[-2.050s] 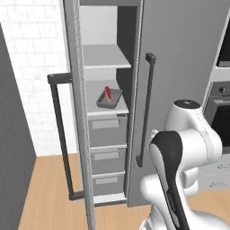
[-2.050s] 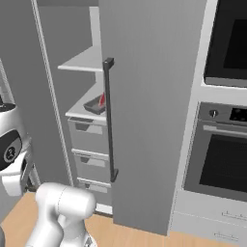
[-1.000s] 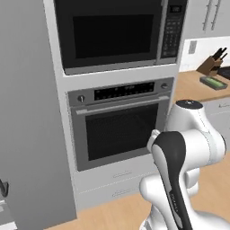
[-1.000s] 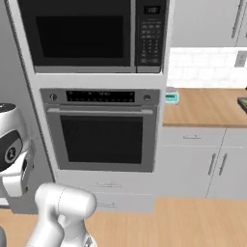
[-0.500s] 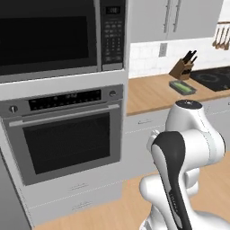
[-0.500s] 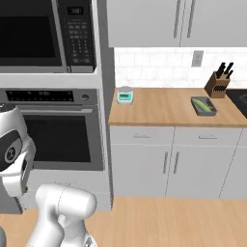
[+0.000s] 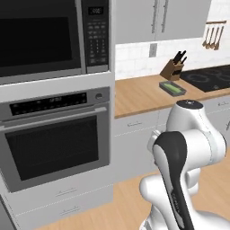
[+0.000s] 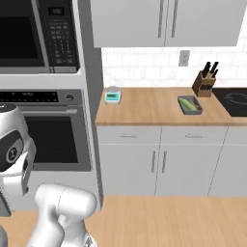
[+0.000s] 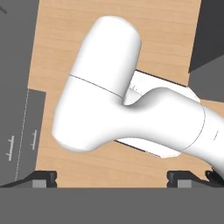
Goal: Take the meat container that has the steak and place it on the second highest rack of the freezer. Then take the vegetable container that has the sweet potato and corn and place it on the highest rack of the freezer.
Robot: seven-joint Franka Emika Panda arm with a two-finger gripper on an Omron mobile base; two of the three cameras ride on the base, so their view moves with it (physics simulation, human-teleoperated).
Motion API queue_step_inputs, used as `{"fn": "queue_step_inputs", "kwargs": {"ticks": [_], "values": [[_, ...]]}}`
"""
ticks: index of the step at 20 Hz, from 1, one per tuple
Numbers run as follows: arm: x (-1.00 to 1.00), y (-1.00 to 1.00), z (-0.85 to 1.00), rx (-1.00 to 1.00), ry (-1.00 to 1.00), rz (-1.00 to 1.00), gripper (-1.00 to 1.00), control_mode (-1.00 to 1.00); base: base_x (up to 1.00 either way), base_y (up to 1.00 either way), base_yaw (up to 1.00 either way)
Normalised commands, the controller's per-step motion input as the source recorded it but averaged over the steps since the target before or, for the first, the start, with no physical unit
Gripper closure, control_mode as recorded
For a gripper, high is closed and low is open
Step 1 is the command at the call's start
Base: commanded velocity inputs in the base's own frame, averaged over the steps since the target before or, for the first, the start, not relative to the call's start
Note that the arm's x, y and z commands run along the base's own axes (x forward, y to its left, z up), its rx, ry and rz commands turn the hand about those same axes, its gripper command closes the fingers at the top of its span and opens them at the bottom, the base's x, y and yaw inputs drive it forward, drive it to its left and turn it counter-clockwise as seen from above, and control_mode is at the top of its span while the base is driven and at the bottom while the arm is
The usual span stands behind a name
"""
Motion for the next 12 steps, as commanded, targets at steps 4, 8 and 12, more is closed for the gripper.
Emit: {"fn": "queue_step_inputs", "kwargs": {"ticks": [4,8,12], "values": [[0.0,0.0,0.0,0.0,0.0,0.0,-1.0,1.0,0.39,-1.0,0.03],[0.0,0.0,0.0,0.0,0.0,0.0,-1.0,1.0,0.58,-1.0,0.1],[0.0,0.0,0.0,0.0,0.0,0.0,-1.0,1.0,0.99,-0.87,0.08]]}}
